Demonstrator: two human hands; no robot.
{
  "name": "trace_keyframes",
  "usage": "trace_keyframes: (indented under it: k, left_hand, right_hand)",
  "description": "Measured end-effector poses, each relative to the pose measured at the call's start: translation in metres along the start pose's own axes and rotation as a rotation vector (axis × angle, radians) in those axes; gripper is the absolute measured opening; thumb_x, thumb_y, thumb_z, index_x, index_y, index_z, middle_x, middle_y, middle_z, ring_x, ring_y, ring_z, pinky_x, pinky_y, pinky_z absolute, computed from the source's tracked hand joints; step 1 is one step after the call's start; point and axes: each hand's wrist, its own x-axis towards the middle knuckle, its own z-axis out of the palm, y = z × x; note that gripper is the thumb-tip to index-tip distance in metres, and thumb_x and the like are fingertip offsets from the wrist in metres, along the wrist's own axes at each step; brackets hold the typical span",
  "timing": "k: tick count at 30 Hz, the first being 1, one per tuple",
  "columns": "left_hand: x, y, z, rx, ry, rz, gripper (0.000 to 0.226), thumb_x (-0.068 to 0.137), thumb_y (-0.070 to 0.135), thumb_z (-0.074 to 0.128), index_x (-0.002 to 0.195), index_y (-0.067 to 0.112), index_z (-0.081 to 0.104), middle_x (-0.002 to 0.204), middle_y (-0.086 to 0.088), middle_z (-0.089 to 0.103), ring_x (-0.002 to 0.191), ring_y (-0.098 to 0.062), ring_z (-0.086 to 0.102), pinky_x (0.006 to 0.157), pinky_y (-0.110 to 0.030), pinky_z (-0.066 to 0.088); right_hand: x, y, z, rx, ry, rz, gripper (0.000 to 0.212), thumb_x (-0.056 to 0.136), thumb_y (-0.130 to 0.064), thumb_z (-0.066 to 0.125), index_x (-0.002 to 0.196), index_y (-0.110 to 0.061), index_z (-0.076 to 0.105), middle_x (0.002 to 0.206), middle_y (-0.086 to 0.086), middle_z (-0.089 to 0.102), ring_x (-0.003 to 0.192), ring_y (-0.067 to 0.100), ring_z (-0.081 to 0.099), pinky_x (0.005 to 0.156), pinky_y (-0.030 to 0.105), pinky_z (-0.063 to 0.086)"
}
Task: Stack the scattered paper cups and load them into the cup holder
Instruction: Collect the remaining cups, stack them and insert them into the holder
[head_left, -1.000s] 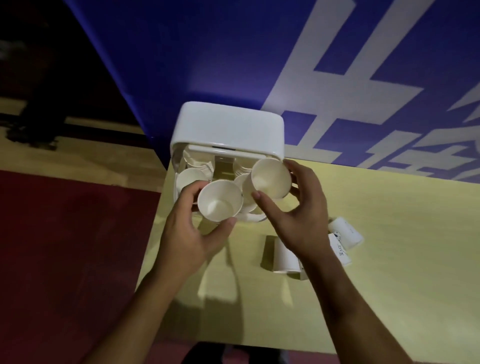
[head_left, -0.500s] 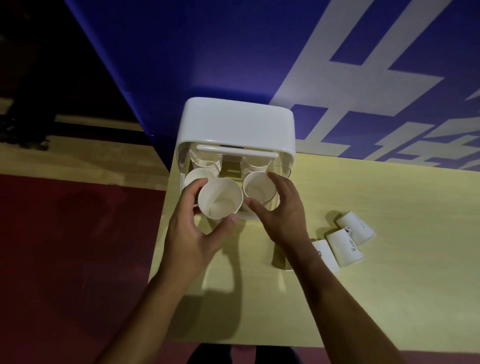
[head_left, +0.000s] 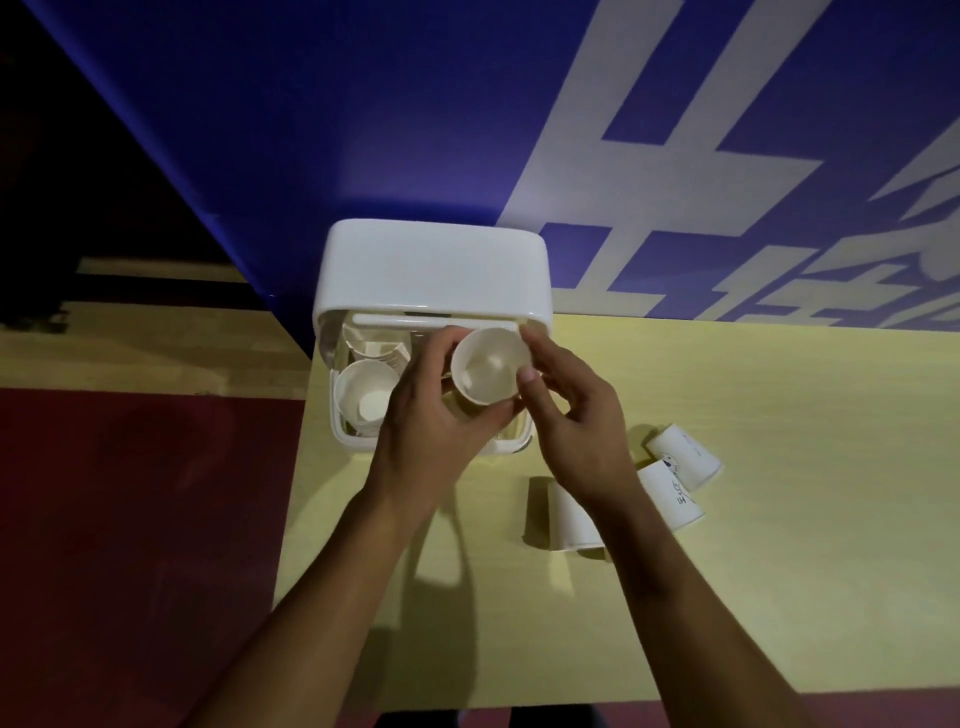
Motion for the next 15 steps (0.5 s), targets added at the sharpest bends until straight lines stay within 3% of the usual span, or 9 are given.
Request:
trace_keyframes:
  k: [3, 6, 12, 15]
  left_hand:
    - [-0.001, -0.012, 0.007, 0.041, -0.019, -0.004, 0.073, 0.077, 0.038, 0.09, 0.138, 0.03, 0.051, 0.133, 0.015, 0.062, 0.124, -0.01, 0.06, 0.098, -0.038, 0.054]
    - [-0.002, -0.023, 0.012, 0.125, -0.011, -0.022, 0.076, 0.08, 0.039, 0.087, 0.145, 0.029, 0.05, 0.138, 0.018, 0.056, 0.13, -0.003, 0.051, 0.103, -0.033, 0.05]
    - [-0.001, -0.038, 0.019, 0.238, -0.031, 0.037, 0.067, 0.084, 0.029, 0.084, 0.143, 0.016, 0.056, 0.149, 0.008, 0.049, 0.137, -0.006, 0.046, 0.109, -0.023, 0.043]
    - [-0.008, -0.049, 0.018, 0.232, -0.065, -0.003, 0.073, 0.086, 0.035, 0.081, 0.149, 0.016, 0.05, 0.155, 0.005, 0.047, 0.142, -0.008, 0.043, 0.111, -0.008, 0.03]
  right_hand:
    - [0.0, 0.019, 0.001, -0.074, -0.02, 0.0, 0.035, 0.103, -0.028, 0.062, 0.138, -0.029, 0.064, 0.133, -0.019, 0.066, 0.127, -0.002, 0.057, 0.106, 0.025, 0.047]
    - [-0.001, 0.033, 0.007, -0.116, -0.04, 0.019, 0.036, 0.102, -0.026, 0.062, 0.138, -0.025, 0.064, 0.131, -0.023, 0.064, 0.124, -0.01, 0.056, 0.102, 0.012, 0.042]
    - [-0.001, 0.05, 0.014, -0.126, -0.068, 0.077, 0.035, 0.105, -0.031, 0.057, 0.14, -0.03, 0.062, 0.136, -0.019, 0.063, 0.126, -0.009, 0.054, 0.103, 0.015, 0.044]
    - [-0.005, 0.056, 0.015, -0.133, -0.07, 0.084, 0.039, 0.104, -0.03, 0.059, 0.143, -0.028, 0.06, 0.136, -0.02, 0.062, 0.126, -0.01, 0.054, 0.103, 0.015, 0.044]
